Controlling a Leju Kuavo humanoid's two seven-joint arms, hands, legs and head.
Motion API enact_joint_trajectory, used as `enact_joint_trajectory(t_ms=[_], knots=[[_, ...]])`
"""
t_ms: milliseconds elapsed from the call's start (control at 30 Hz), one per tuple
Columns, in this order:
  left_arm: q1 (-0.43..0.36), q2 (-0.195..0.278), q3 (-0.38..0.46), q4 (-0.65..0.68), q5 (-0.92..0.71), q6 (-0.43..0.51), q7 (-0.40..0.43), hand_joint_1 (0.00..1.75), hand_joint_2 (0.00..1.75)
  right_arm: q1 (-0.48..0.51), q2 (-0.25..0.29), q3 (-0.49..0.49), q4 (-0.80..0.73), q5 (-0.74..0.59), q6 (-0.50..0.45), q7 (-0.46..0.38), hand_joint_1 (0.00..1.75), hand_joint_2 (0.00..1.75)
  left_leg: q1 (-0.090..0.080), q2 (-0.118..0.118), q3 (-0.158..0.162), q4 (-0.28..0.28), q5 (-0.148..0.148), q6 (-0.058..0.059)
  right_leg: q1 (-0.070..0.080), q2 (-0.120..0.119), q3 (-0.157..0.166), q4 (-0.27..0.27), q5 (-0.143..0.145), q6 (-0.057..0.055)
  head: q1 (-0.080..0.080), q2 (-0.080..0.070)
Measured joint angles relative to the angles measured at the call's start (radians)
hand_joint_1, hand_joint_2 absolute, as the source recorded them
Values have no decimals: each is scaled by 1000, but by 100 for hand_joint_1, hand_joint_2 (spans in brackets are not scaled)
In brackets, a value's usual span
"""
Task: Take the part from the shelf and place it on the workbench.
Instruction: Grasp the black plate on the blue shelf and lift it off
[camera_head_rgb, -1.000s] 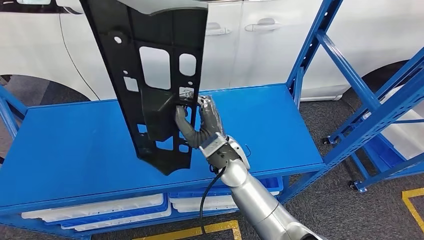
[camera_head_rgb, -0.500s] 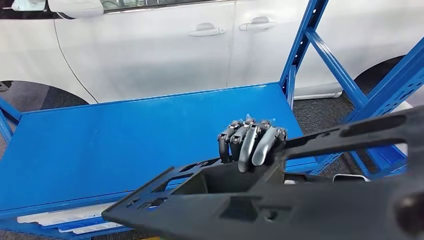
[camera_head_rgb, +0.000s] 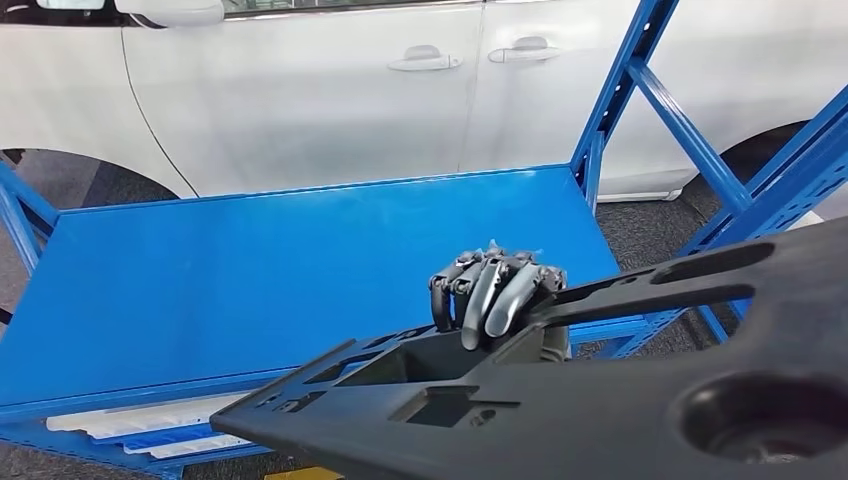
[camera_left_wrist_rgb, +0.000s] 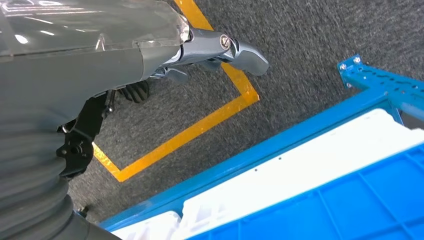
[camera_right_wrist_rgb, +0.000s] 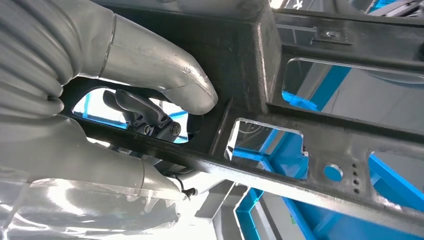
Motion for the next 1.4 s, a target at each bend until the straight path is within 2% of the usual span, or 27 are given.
enact_joint_trajectory(t_ms=[67,100,200,233,300,367,400,433,467,533,567,600,700,767,800,867,900,933,967,1033,1067,1100,1133,1233,1300,1367,1400], knots=[[-1,-1,0,0,0,-9,-4,0,175,-2,-3,10,0,9,-11,5,175,175,-3,-1,-1,2,1,-8,5,1,68,-129,43,-11,0,0],[-1,-2,0,0,0,-12,-5,0,175,-2,-5,15,0,10,-14,9,175,175,-4,-1,-2,2,2,-13,8,1,81,-159,49,-15,0,0],[-2,-3,0,0,0,-17,-5,0,175,-5,-12,27,0,10,-18,22,175,175,-4,-1,-4,1,2,-30,8,1,82,-174,55,-28,0,0],[-2,-4,0,0,0,-17,-5,0,175,-8,-14,29,0,10,-20,24,175,175,-3,-1,-8,12,-8,-35,5,-1,84,-179,58,-34,0,0],[-1,-5,0,0,0,-16,-1,0,175,-14,-19,30,1,10,-26,27,175,175,-1,0,-44,94,-61,-43,2,-4,85,-185,64,-43,0,0],[1,-7,0,0,-1,-13,5,0,175,-16,-26,30,3,9,-33,26,175,175,0,0,-103,230,-125,-49,3,-5,83,-185,64,-46,0,0],[2,-8,0,0,-1,-11,7,0,175,-16,-31,30,5,8,-35,26,175,175,1,0,-123,275,-137,-51,4,-5,82,-184,64,-46,0,0],[4,-9,0,0,-1,-10,9,0,175,-16,-35,30,7,7,-36,26,175,175,1,0,-127,287,-132,-52,4,-5,82,-183,64,-46,0,0],[5,-10,0,0,-1,-9,11,0,175,-16,-38,30,9,7,-38,25,175,175,2,0,-110,255,-106,-53,3,-5,83,-182,63,-44,0,0],[5,-10,0,0,-1,-2,20,0,175,-16,-44,30,10,7,-48,19,175,175,5,1,-41,117,-41,-51,3,-4,83,-176,59,-39,0,0],[4,-10,0,0,-1,3,28,0,175,-16,-49,30,10,7,-57,15,175,175,4,2,-12,56,-20,-47,5,-3,82,-171,56,-35,0,0],[4,-10,-1,0,-1,7,37,0,175,-15,-55,29,10,7,-66,9,175,175,3,2,4,21,-13,-42,7,-3,79,-168,54,-31,0,0],[7,-10,-1,0,-1,20,70,0,175,-12,-85,28,9,-4,-76,-7,175,175,1,1,6,5,-12,-23,8,-2,74,-165,54,-15,0,0],[9,-12,0,0,0,26,84,0,175,-13,-110,26,11,-23,-67,-18,175,175,3,1,7,-1,-7,-11,5,-2,59,-131,29,-4,0,0],[9,-13,0,0,0,27,88,0,175,-15,-122,25,13,-33,-62,-24,175,175,5,2,7,-3,-5,-6,3,-2,38,-86,1,2,0,0],[9,-14,1,0,0,28,91,0,175,-18,-142,22,22,-47,-54,-33,175,175,4,2,5,-3,-5,-2,0,-2,-25,44,-59,10,0,0],[10,-14,1,0,0,29,92,0,175,-19,-150,21,28,-52,-53,-36,175,175,4,2,4,-3,-5,-2,-1,-2,-51,96,-74,12,0,0],[10,-15,1,0,0,31,93,0,175,-20,-157,21,34,-59,-54,-37,175,175,4,2,5,-2,-5,-2,-3,-2,-61,114,-69,13,0,0],[11,-16,2,0,0,33,93,0,175,-22,-165,21,39,-68,-58,-38,175,175,4,1,5,-1,-5,-3,-4,-2,-51,92,-46,13,0,0],[11,-18,2,0,0,37,94,0,175,-33,-186,21,48,-92,-75,-43,175,175,4,-1,7,1,-4,-4,-5,-1,13,-42,24,7,0,0],[10,-20,2,0,0,37,94,0,175,-39,-197,21,51,-103,-83,-45,175,175,2,-2,5,3,-3,-7,-3,-1,42,-105,49,3,0,0],[10,-21,2,0,0,37,94,0,175,-45,-208,21,54,-113,-88,-48,175,175,1,-3,3,4,-2,-11,-1,0,60,-146,62,-2,0,0],[10,-23,2,0,0,37,94,0,175,-50,-218,21,57,-120,-91,-49,175,175,0,-3,0,4,0,-16,1,1,64,-161,65,-5,0,0],[11,-23,3,0,0,37,92,0,175,-71,-242,22,68,-149,-94,-44,175,175,-1,-4,-7,5,0,-33,-1,0,56,-169,79,-22,0,0],[11,-24,6,0,0,37,89,0,175,-93,-250,26,75,-169,-101,-37,175,175,-1,-3,-29,63,-53,-40,-6,-3,49,-179,92,-37,0,0],[11,-24,9,0,-1,37,87,0,175,-109,-256,30,81,-186,-107,-35,175,175,1,-2,-71,185,-134,-43,-2,-4,36,-180,101,-44,0,0],[12,-24,10,0,-1,37,85,0,175,-114,-260,32,85,-193,-111,-34,175,175,1,-2,-89,242,-160,-44,0,-4,29,-179,104,-44,0,0]])
